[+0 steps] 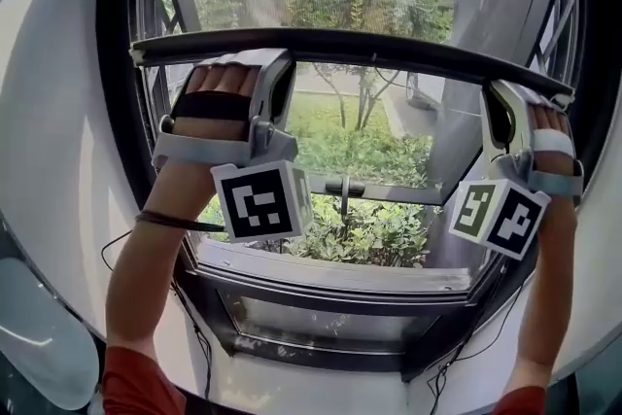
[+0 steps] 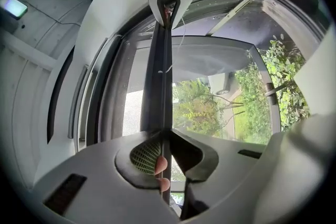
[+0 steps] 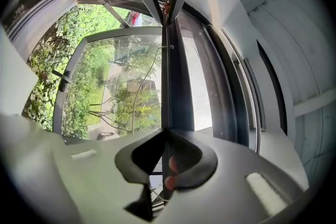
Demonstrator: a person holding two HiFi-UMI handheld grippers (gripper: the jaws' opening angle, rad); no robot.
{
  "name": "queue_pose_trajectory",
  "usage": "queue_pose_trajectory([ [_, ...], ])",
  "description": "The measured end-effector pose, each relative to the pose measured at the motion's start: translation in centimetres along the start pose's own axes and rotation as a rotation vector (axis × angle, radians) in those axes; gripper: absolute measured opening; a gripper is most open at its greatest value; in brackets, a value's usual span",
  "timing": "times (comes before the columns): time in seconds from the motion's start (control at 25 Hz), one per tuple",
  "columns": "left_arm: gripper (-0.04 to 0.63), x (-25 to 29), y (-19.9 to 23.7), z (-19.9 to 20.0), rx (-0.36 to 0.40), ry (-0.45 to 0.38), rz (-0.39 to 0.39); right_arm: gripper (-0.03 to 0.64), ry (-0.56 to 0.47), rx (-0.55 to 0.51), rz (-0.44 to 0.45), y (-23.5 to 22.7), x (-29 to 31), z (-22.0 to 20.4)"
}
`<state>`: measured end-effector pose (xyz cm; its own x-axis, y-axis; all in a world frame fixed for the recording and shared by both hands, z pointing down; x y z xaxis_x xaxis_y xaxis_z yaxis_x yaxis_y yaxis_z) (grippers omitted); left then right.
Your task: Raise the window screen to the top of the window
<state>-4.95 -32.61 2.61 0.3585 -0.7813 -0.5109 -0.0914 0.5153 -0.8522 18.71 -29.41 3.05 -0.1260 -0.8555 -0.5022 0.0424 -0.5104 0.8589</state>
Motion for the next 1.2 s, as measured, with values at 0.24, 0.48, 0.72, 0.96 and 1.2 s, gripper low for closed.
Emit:
queue_pose_trajectory([
  [0.24,0.057,2.3,2.9,-0.6,0.006,-0.007,0.03,0.049,0.014,-0.017,-0.029,-3.1,2.3,-0.2],
  [0.48,0.057,3.0,4.1,-1.1,0.022,0.011,0.06,0.049,0.003,-0.029,-0.073,-4.5,3.2,-0.2],
  [0.72,0.058,5.3,7.5,-1.4,0.024,0.019,0.079,0.049,-0.001,-0.04,-0.108,-8.1,5.4,-0.8],
  [0.96,0.06,7.1,10.2,-1.7,0.026,0.014,0.109,0.049,0.021,-0.051,-0.109,-11.0,7.2,-1.0],
  [1.2,0.06,8.9,12.6,-2.2,0.016,0.034,0.102,0.046,0.044,-0.075,-0.105,-14.0,9.2,-1.2],
])
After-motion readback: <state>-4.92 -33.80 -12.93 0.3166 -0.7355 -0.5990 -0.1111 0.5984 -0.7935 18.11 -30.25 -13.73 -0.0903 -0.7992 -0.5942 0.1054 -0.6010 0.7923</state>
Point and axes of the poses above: the fingertips, and each gripper's own axes: x forward along the fingers, y to its left, z out of its top, the point moved 6 cm from there along -x, backward along the fingers, and after that the axes turned 10 degrees about -y, right-handed, at the moved point
